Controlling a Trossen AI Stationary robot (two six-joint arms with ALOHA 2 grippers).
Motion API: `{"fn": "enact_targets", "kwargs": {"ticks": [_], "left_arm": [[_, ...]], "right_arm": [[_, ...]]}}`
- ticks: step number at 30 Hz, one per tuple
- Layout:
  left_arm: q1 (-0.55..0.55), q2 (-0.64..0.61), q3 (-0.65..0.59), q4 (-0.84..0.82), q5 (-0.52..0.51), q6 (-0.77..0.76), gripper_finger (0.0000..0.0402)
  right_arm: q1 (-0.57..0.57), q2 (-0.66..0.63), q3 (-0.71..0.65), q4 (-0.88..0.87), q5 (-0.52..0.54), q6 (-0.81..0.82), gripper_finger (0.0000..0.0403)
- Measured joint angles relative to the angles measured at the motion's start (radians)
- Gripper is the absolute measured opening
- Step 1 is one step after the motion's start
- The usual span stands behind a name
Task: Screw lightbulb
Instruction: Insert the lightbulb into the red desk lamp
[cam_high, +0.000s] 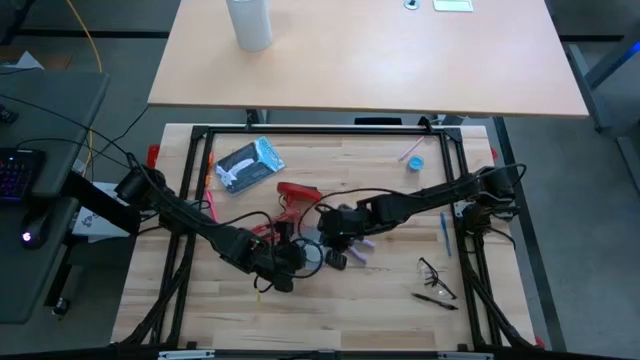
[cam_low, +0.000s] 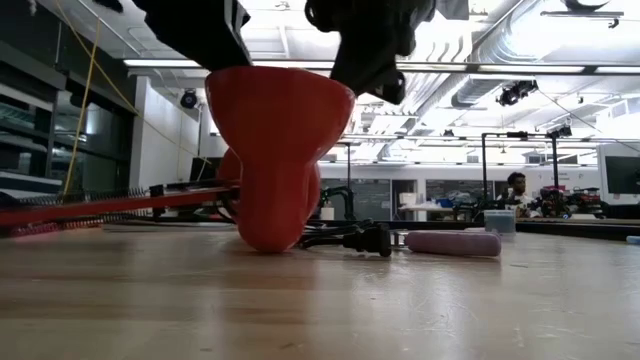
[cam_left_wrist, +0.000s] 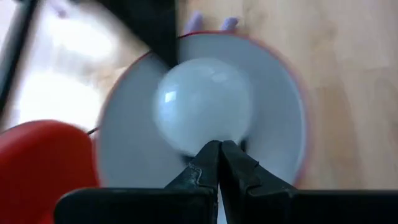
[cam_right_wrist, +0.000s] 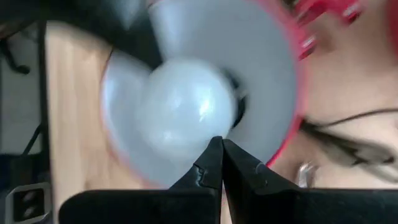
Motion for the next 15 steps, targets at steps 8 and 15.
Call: {"fn": "enact_targets", "kwargs": {"ticks": [8,15], "left_arm": [[0.026,-0.009,0.001,0.006,-0.160,0.007,0.0000],[0.053,-0.100,0.001,-0.068,-0.170,0.039,0.0000]], "right_arm": [[0.046,0.005,-0.001,0.041,-0.023,0.029,0.0000],[0.044,-0.051,-0.001,-0.013,0.030,0.007,0.0000]]}}
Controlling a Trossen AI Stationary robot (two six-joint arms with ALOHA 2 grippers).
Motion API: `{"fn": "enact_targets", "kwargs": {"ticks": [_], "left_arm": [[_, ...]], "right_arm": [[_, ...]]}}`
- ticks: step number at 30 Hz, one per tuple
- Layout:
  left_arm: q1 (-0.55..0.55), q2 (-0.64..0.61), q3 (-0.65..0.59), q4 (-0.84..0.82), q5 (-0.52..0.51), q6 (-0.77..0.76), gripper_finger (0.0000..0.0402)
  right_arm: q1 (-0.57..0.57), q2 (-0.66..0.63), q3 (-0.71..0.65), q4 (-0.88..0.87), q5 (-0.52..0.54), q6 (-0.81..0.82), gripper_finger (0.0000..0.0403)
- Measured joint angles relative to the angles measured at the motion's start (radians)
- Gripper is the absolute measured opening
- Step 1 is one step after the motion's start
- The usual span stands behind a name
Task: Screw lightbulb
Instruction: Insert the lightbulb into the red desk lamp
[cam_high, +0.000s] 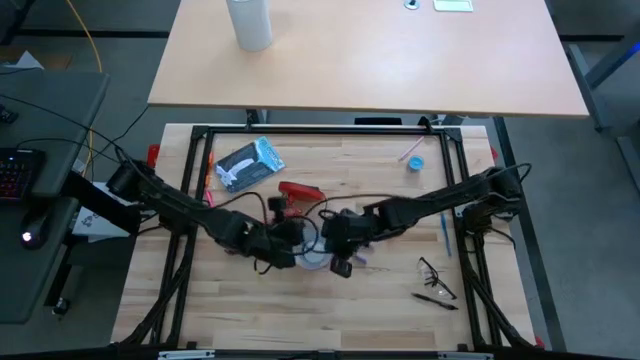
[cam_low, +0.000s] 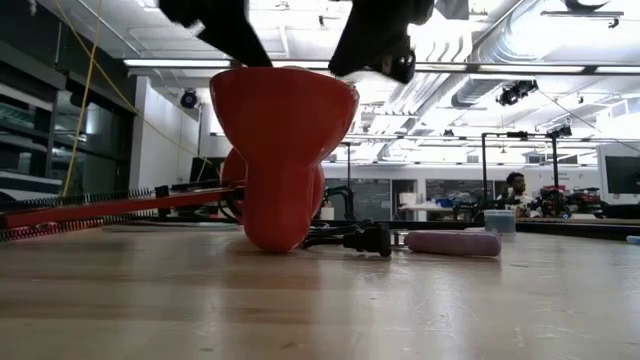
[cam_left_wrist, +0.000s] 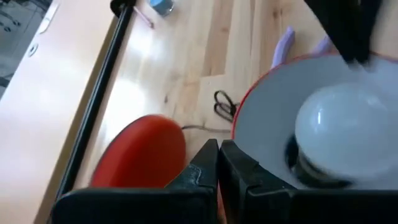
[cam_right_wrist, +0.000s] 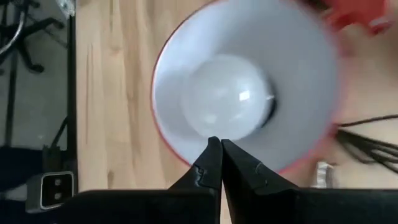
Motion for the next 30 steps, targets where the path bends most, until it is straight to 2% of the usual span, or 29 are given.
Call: {"fn": "enact_targets", "kwargs": {"ticks": [4,7,10,12,15,21,23,30], "left_arm": [[-0.011,-0.070,0.000,-0.051,0.009,-0.073,0.0000],[-0.038,-0.090,0.000,-0.017,0.080,-0.119,0.0000],[-0.086,-0.081,0.000,0.062,0.191,-0.120,0.0000],[-0.120,-0.055,0.001,0.092,0.222,-0.120,0.0000],[-0.160,-0.002,-0.001,0.116,0.214,-0.120,0.0000],[-0.144,0.111,-0.001,0.183,0.207,-0.119,0.0000],[-0.132,0.126,-0.001,0.184,0.206,-0.122,0.0000],[-0.108,0.140,-0.001,0.181,0.171,-0.124,0.0000]], "right_arm": [[-0.043,-0.050,0.000,-0.019,0.032,-0.027,0.0000],[-0.094,-0.050,0.000,-0.014,0.024,-0.027,0.0000],[-0.146,-0.038,0.001,0.003,-0.050,-0.019,0.0000],[-0.168,-0.030,0.001,0.011,-0.101,-0.023,0.0000],[-0.188,-0.025,0.000,0.060,-0.144,-0.027,0.0000],[-0.197,0.010,0.001,0.090,-0.203,-0.021,0.0000],[-0.196,0.019,0.001,0.092,-0.231,-0.019,0.0000],[-0.181,0.036,0.001,0.102,-0.227,-0.018,0.0000]]}}
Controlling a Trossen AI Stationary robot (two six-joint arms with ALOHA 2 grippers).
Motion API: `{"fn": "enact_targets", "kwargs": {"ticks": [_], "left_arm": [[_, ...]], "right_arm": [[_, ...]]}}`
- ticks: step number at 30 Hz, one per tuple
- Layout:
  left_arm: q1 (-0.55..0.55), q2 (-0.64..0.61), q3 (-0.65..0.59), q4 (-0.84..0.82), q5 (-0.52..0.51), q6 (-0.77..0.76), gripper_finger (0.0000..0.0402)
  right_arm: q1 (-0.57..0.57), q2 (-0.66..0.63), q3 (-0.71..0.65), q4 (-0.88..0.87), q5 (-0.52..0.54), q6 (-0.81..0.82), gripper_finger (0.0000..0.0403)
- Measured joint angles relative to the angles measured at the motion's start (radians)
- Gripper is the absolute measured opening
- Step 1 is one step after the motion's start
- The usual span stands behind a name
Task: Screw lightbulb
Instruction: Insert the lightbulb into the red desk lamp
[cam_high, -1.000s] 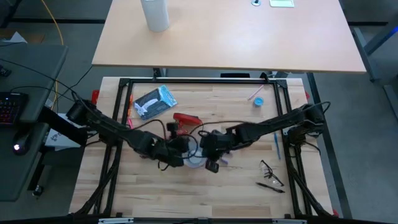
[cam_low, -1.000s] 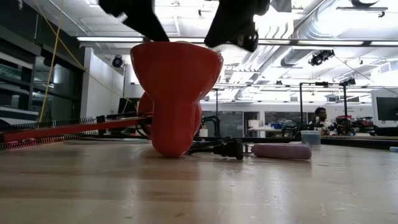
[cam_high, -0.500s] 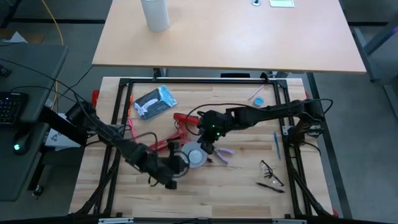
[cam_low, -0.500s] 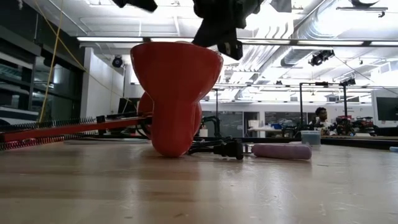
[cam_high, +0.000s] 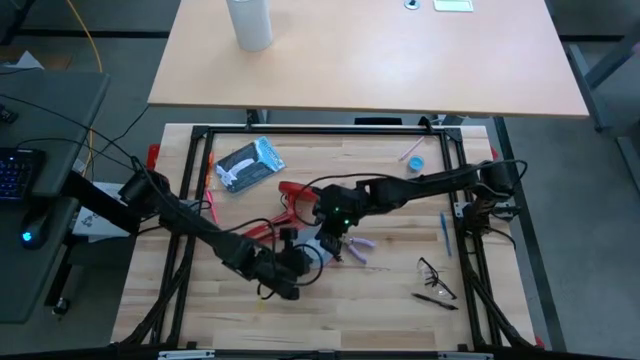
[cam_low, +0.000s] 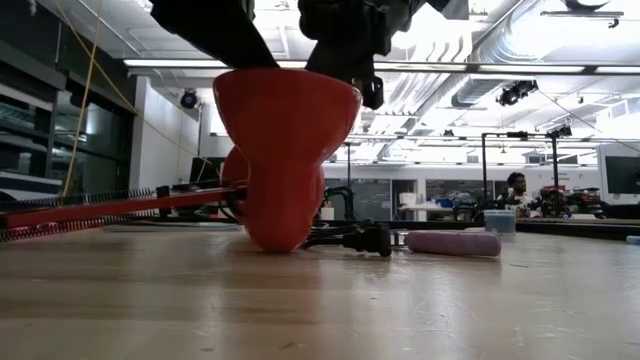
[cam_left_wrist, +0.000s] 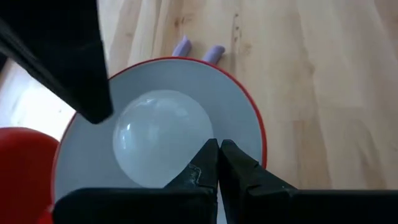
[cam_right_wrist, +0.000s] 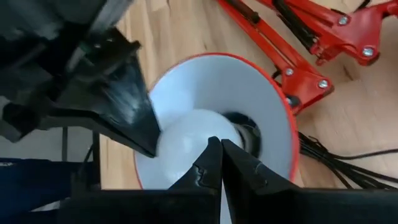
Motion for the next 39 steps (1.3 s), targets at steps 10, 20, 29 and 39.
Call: {"fn": "enact_targets", "kwargs": {"ticks": [10,20,29,39], "left_arm": [[0.032,0.000,0.000,-0.013,0.003,0.038,0.0000],[0.060,-0.028,-0.001,-0.097,-0.028,0.101,0.0000],[0.098,-0.054,0.000,-0.171,-0.111,0.207,0.0000],[0.156,-0.183,0.000,-0.285,-0.270,0.207,0.0000]], "right_arm": [[0.012,0.023,0.002,0.008,0.033,0.021,0.0000],[0.058,0.015,0.002,-0.031,0.118,0.037,0.0000],[0.074,0.014,-0.001,-0.046,0.100,0.079,0.0000],[0.089,-0.056,-0.002,-0.043,0.146,0.052,0.0000]]}}
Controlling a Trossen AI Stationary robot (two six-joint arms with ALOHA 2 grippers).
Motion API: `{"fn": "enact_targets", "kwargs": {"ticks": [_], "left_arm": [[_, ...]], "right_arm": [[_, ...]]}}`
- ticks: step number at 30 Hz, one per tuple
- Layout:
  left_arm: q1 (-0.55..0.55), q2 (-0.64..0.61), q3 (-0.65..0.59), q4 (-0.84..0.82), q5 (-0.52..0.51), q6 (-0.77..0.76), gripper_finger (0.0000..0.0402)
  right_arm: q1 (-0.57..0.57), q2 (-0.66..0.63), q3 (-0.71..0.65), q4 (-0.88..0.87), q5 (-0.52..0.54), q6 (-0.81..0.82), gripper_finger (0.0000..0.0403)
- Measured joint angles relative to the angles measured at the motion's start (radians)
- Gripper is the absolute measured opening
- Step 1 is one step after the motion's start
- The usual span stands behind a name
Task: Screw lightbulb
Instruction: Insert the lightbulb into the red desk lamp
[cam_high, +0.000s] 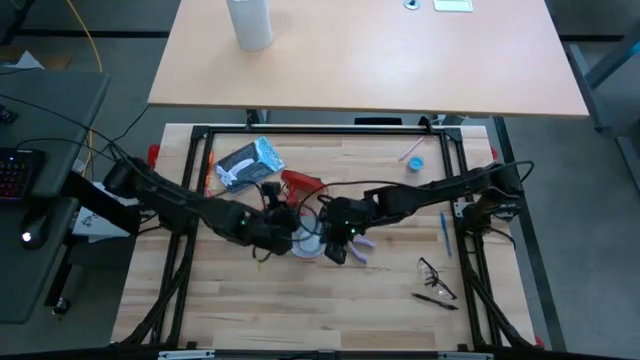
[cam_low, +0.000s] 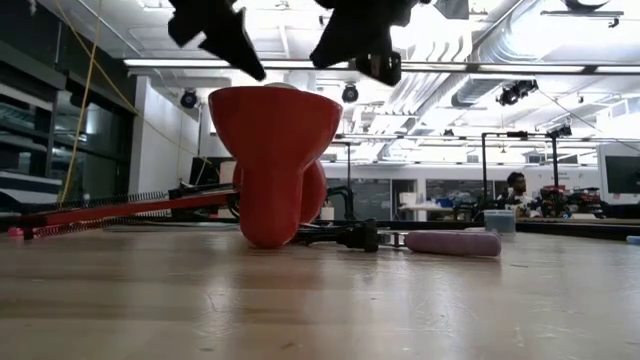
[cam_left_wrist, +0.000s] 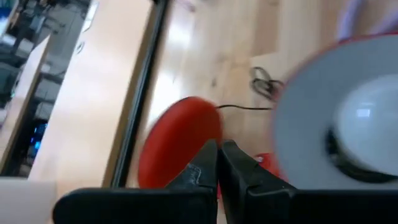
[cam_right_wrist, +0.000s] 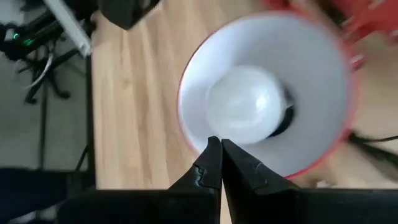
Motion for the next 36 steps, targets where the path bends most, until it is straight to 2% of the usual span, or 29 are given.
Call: {"fn": "enact_targets", "kwargs": {"ticks": [3,7,11,15,20,26,36], "left_arm": [[0.002,-0.061,0.000,-0.032,0.009,-0.045,0.0000],[-0.027,-0.121,0.000,-0.082,0.021,-0.168,0.0000],[-0.096,-0.132,0.001,-0.047,0.121,-0.251,0.0000],[-0.177,-0.073,0.001,0.039,0.177,-0.256,0.0000],[-0.223,0.046,0.001,0.153,0.186,-0.235,0.0000],[-0.205,0.135,0.000,0.179,0.189,-0.230,0.0000],[-0.111,0.150,0.000,0.166,0.219,-0.195,0.0000]], "right_arm": [[-0.018,-0.037,0.000,-0.002,0.058,-0.009,0.0000],[-0.054,-0.052,0.002,-0.006,0.056,-0.008,0.0000],[-0.094,-0.048,0.001,-0.002,0.017,-0.008,0.0000],[-0.129,-0.022,0.002,0.003,-0.075,-0.008,0.0000],[-0.138,0.012,0.002,0.026,-0.093,-0.016,0.0000],[-0.137,0.040,0.002,0.048,-0.107,-0.013,0.0000],[-0.129,0.052,0.002,0.065,-0.080,0.011,0.0000]]}}
